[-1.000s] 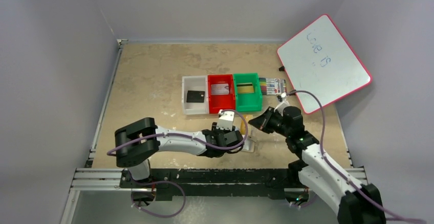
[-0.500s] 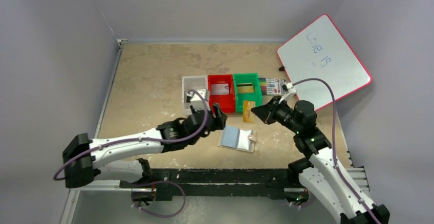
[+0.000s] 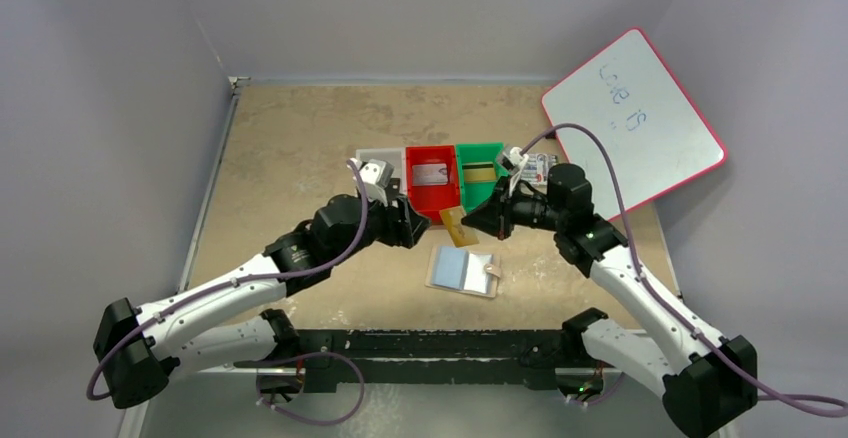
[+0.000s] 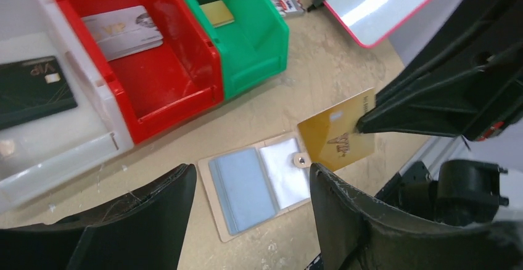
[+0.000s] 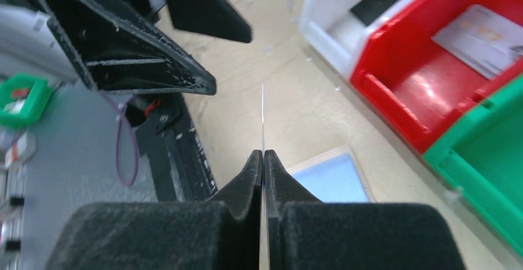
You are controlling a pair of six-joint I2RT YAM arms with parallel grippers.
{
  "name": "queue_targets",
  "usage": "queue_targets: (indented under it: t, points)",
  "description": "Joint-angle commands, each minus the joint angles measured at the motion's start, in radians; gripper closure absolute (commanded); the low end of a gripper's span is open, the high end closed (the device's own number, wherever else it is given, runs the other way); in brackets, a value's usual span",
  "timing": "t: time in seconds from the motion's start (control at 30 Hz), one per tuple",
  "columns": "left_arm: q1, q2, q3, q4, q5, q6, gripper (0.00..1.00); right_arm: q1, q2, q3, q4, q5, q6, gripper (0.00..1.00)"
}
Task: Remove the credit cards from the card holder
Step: Remove the credit card from the card holder.
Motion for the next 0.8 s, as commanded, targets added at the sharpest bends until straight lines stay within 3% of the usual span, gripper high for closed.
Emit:
queue_targets:
  t: [0.0,0.3,0.47,0.63,0.73,0.77]
  points:
    - [0.001,0.009,0.079,0.045,0.197,0.18,0.34,0.038,0.052,0.044,0.004,-0.211,-0.137,1.0]
    - [0.002,-0.074,0.042,0.149,0.367,0.251,0.36,0.132,0.163,0.158,-0.111,-0.265,-0.261,1.0]
    - [0.001,-0.038,0.114,-0.007,0.542,0.292,0.39,0.152,0.123,0.166,-0.055,-0.349,-0.26,1.0]
    - [0.002,-0.052,0.112,-0.051,0.594,0.287,0.44,0.162,0.105,0.182,-0.052,-0.424,-0.277,1.0]
    - [0.001,-0.056,0.114,-0.059,0.6,0.289,0.52,0.17,0.11,0.19,-0.056,-0.447,-0.277,1.0]
    - [0.001,-0.056,0.117,-0.062,0.604,0.288,0.59,0.173,0.109,0.19,-0.058,-0.447,-0.278,1.0]
